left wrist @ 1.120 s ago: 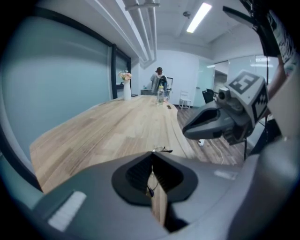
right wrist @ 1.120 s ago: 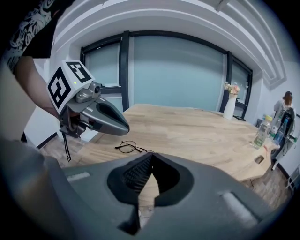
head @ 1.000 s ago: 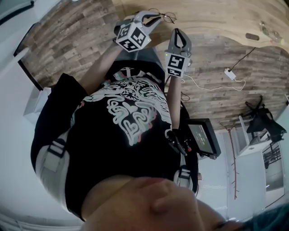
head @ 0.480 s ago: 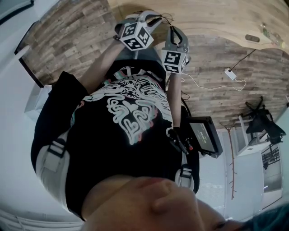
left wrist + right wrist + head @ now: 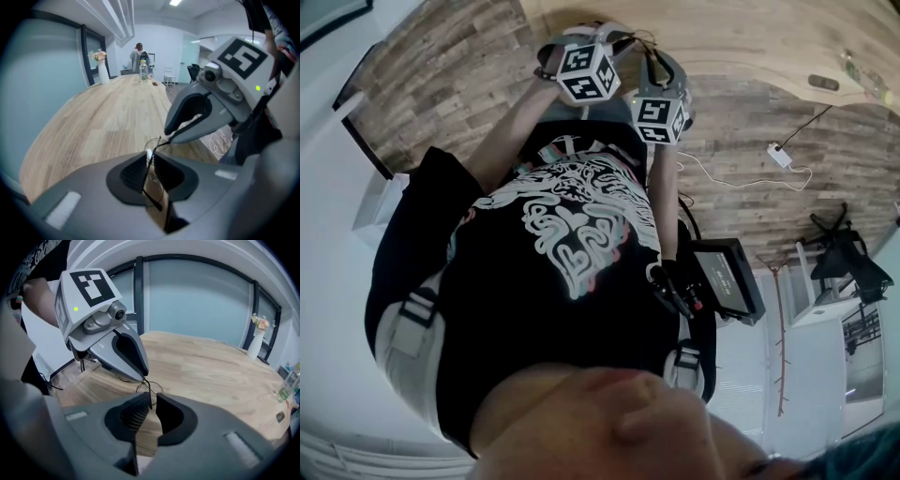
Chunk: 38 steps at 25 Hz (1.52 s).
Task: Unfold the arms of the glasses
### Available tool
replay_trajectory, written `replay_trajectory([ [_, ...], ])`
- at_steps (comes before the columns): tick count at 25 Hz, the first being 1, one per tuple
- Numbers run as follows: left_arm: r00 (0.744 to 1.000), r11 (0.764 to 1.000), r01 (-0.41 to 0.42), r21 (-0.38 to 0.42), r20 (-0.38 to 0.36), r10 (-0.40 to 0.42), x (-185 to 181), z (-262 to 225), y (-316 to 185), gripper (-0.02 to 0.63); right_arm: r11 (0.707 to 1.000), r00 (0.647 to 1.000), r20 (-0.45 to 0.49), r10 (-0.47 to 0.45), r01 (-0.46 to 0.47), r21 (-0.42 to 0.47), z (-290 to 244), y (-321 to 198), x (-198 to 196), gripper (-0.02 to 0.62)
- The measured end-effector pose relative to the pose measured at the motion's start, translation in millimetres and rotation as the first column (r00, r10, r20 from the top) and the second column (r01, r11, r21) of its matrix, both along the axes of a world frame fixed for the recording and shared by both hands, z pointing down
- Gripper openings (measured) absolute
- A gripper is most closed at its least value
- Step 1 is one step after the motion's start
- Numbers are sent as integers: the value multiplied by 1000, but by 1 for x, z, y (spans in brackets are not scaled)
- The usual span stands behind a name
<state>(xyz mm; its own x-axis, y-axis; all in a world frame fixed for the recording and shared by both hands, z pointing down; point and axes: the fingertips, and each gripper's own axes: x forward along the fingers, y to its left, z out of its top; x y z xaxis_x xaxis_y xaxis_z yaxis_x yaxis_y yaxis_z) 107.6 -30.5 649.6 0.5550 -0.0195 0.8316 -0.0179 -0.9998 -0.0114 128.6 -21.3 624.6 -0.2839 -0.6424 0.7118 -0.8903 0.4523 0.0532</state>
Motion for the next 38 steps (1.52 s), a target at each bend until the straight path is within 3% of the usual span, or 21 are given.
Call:
replay_trajectory([
  [7, 995, 997, -73, -14, 62, 73, 0, 2, 9, 17, 998, 999, 2, -46, 46, -32, 7, 6, -12, 74],
  [12, 990, 991, -128, 36, 71, 125, -3, 5, 11, 3, 999, 999, -18, -47, 46, -14, 5, 8, -11, 74],
  [21, 984, 986, -165, 25, 74, 163, -16, 5, 8, 2, 999, 999, -44, -7, 6, -32, 14, 9, 8, 74],
  [25, 973, 975, -220, 21, 70, 219, -18, 4, 9, 2, 1000, 1000, 26, 10, -10, -27, 11, -1, 14, 73],
  [29, 954, 955, -295, 38, 73, 292, -21, 3, 17, 2, 998, 998, 44, -49, 51, -48, 13, -5, 4, 74],
  [38, 941, 941, -336, 39, 67, 333, -26, 3, 18, 2, 992, 986, 111, -121, 124, -20, 5, -6, -12, 74],
])
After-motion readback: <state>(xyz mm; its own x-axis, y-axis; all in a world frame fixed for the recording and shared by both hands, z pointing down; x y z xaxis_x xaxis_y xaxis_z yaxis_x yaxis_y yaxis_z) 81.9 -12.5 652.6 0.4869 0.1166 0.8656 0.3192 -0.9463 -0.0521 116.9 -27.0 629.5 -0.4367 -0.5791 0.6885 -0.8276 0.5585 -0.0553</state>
